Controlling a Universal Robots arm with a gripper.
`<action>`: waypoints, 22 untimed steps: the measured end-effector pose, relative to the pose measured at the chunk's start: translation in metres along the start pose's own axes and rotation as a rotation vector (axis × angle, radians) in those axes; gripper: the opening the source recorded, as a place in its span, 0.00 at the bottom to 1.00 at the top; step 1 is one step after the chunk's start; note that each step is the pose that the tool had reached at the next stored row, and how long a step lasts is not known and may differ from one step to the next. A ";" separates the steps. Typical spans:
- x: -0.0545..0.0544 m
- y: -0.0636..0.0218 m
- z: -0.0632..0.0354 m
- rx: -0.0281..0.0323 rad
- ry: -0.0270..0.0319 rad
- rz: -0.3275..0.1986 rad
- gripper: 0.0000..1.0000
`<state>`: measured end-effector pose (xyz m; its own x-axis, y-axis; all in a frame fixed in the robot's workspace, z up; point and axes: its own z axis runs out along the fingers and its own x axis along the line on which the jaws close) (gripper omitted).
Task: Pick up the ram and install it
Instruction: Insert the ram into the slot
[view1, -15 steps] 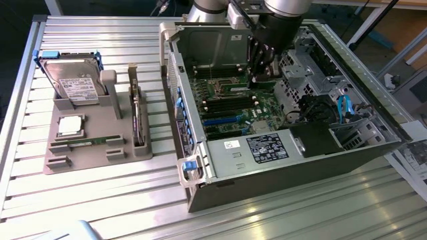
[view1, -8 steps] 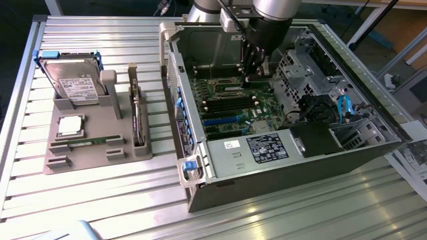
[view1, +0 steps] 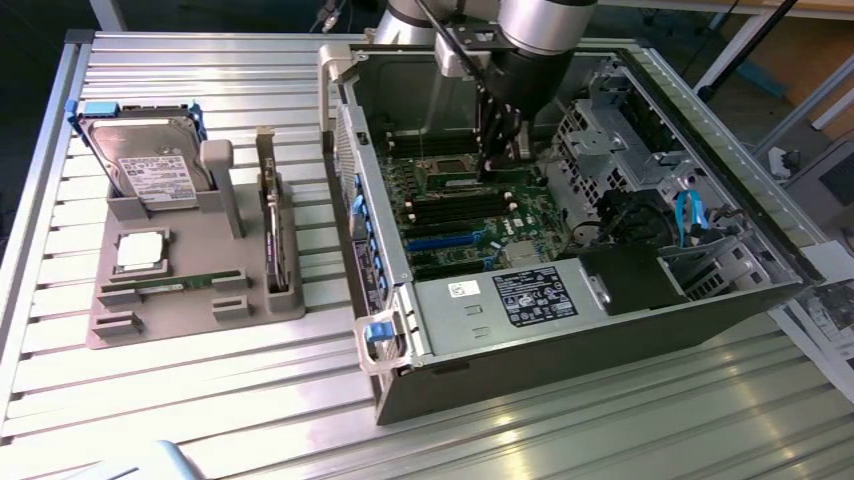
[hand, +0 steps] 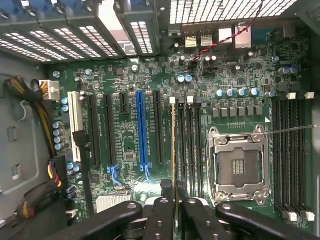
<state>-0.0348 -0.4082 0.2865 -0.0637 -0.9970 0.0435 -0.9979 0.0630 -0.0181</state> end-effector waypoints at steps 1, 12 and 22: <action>0.000 0.0001 0.0040 0.0000 0.0001 0.000 0.13; -0.002 0.0006 0.0295 -0.0002 0.0001 0.004 0.13; -0.003 0.0003 0.0467 0.0024 0.0000 -0.053 0.13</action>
<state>-0.0342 -0.4074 0.2396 -0.0104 -0.9990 0.0444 -0.9998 0.0096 -0.0181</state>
